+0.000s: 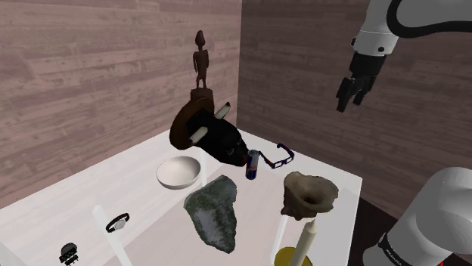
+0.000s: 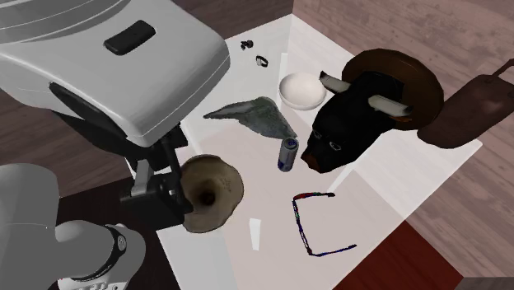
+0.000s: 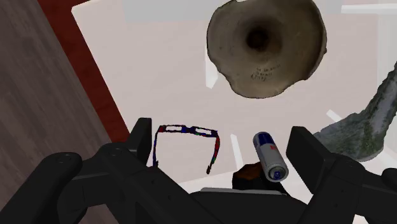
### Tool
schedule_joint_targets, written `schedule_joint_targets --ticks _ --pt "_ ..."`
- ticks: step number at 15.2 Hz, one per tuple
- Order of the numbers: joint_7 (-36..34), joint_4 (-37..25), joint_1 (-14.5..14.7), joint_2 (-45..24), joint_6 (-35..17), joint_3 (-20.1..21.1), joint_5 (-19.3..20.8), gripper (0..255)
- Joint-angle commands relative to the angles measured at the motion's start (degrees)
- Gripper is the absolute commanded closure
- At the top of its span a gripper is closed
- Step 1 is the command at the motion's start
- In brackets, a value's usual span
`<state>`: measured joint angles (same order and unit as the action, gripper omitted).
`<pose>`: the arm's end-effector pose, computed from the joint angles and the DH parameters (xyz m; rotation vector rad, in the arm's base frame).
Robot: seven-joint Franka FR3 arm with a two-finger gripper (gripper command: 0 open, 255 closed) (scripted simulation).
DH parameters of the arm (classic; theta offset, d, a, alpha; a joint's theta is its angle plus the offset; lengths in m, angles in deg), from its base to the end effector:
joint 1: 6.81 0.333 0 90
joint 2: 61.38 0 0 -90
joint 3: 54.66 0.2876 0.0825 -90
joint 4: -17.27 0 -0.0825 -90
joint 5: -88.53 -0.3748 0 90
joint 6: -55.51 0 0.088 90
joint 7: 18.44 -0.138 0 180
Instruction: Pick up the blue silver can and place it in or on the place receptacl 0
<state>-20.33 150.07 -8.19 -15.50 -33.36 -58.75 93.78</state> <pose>0.3110 -0.0475 0.5593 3.0954 -0.1719 0.0493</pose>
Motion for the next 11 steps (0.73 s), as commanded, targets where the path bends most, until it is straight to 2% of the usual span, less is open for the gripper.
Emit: schedule_joint_targets --ticks 1,11 --pt "0.0 0.0 0.0 0.0 0.0 0.0 0.0 0" --pt "-7.8 4.6 1.7 -13.4 -17.0 4.4 -3.5 0"
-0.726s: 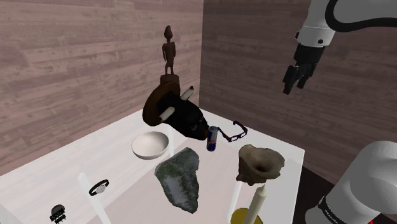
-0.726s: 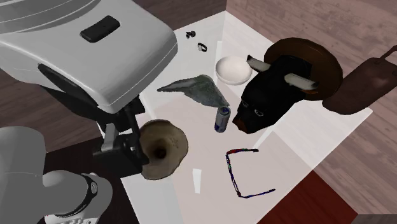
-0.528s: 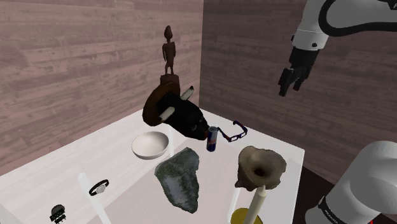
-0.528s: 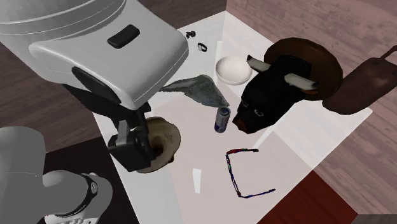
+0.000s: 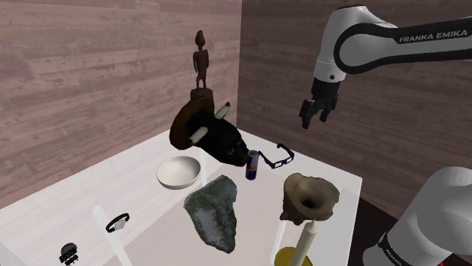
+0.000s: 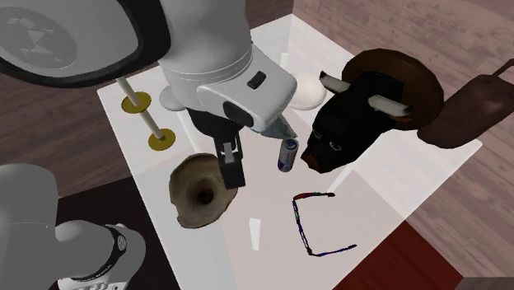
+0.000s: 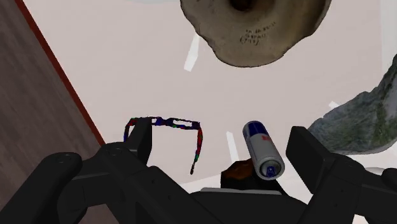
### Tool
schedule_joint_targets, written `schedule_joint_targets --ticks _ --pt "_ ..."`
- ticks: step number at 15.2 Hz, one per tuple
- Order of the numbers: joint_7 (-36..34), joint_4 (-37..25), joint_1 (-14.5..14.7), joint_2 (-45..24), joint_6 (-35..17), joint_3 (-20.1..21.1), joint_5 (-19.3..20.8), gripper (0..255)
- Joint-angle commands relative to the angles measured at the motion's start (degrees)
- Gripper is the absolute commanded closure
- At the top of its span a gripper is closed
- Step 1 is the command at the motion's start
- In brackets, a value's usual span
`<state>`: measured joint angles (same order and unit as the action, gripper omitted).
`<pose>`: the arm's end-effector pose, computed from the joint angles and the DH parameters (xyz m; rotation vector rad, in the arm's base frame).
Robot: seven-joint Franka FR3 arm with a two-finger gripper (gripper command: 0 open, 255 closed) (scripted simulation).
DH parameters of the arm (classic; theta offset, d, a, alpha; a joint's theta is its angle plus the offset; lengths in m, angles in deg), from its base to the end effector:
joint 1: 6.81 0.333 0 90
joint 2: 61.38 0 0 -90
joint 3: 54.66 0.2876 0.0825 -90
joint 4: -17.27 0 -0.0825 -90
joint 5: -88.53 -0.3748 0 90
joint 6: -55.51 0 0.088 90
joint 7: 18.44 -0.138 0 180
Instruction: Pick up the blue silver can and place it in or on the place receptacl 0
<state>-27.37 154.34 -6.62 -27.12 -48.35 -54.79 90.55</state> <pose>0.3806 -0.0036 0.4782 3.1016 -0.2273 0.0325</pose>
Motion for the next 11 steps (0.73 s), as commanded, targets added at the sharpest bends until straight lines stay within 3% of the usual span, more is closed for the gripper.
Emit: schedule_joint_targets --ticks 1,11 --pt "-1.5 0.3 0.3 -3.5 -3.7 0.8 -0.6 0" --pt "-8.6 -4.0 1.7 -23.0 -18.3 4.6 -1.7 0"
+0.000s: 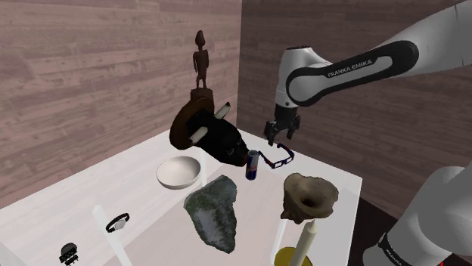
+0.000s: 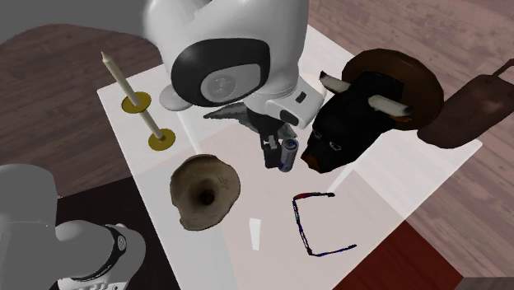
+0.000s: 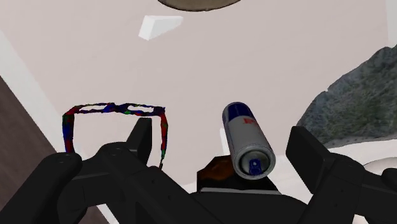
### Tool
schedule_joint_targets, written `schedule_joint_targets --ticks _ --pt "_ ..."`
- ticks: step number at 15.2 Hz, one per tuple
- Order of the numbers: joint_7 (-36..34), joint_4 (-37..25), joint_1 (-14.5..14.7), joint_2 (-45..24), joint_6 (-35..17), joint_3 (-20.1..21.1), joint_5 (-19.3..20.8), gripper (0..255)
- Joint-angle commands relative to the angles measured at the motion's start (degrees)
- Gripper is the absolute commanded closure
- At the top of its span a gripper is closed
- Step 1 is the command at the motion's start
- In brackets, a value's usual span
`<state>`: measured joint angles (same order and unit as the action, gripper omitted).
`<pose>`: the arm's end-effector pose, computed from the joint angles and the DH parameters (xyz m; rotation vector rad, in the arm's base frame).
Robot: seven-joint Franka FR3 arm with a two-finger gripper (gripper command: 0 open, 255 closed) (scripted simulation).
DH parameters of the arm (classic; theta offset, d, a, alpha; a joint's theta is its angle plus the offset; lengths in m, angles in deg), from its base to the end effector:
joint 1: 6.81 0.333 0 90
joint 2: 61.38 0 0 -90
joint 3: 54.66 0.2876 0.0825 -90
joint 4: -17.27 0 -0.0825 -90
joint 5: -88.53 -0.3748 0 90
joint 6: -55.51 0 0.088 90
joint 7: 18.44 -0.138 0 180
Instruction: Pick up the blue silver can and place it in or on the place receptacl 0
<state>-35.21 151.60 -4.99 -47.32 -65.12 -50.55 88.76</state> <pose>0.4619 0.0474 0.3766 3.1082 -0.2950 0.0150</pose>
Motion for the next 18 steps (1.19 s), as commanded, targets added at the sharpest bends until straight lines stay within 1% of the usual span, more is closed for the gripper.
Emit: schedule_joint_targets --ticks 1,8,9,16,18 --pt "-1.5 -2.1 0.2 -4.9 -2.8 0.6 0.1 0" --pt "-6.5 -10.3 1.3 -20.1 -9.4 2.1 1.3 0" --pt "-6.7 -10.8 1.4 -20.9 -9.7 2.2 1.4 0" --pt "-7.2 -9.0 1.5 -24.6 -15.1 2.0 2.0 0" --pt "-7.2 -9.0 1.5 -24.6 -15.1 2.0 2.0 0"
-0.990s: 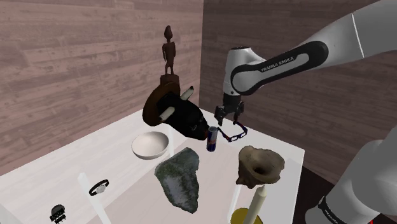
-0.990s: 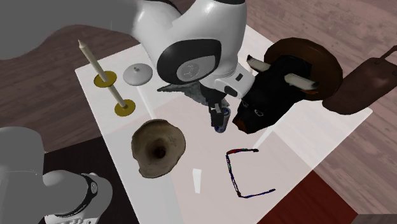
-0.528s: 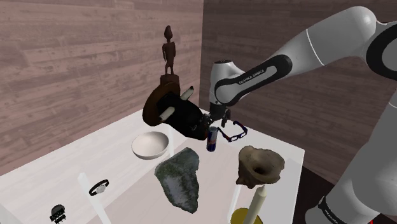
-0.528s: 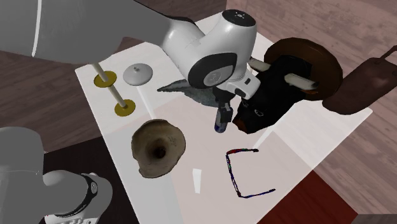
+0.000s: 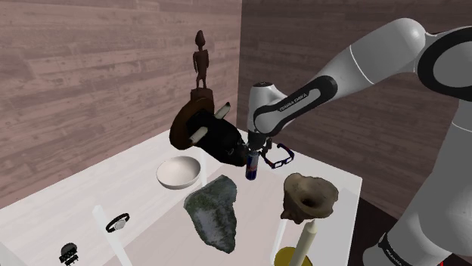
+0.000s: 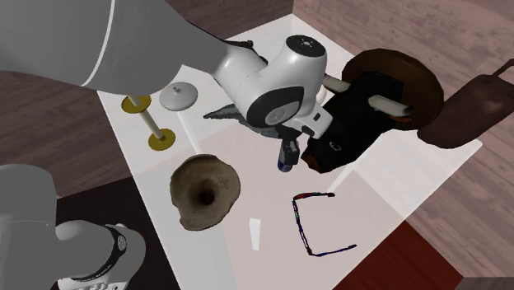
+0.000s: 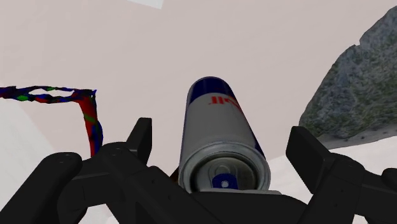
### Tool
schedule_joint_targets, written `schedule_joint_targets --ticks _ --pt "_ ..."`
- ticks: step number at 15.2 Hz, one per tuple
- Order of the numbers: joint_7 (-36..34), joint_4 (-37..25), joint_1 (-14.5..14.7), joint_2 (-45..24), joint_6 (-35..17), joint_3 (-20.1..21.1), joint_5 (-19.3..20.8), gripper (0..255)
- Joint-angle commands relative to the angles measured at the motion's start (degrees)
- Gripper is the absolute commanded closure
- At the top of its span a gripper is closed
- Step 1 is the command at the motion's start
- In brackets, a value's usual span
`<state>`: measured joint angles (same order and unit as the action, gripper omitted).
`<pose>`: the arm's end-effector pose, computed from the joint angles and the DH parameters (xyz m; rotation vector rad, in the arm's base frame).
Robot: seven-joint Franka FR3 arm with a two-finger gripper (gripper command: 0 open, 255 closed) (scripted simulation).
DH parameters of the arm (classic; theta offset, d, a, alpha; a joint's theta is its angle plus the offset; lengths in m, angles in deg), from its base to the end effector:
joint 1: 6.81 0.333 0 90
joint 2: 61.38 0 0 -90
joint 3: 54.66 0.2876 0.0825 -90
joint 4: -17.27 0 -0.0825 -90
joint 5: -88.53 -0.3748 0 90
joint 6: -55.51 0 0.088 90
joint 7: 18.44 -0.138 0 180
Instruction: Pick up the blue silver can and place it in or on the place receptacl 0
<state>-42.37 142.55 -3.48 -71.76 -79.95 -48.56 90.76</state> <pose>0.5343 0.0880 0.2529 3.1130 -0.3549 0.0003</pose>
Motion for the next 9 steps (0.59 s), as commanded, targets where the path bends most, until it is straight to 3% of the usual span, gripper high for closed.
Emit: schedule_joint_targets --ticks 1,6,7,9 --pt "0.0 0.1 0.0 -0.2 -0.2 0.0 0.0 0" --pt "0.0 0.0 0.0 -0.2 -0.2 0.0 0.0 0" --pt "0.0 0.0 0.0 -0.2 -0.2 0.0 0.0 255" --pt "0.0 0.0 0.0 -0.2 -0.2 0.0 0.0 255"
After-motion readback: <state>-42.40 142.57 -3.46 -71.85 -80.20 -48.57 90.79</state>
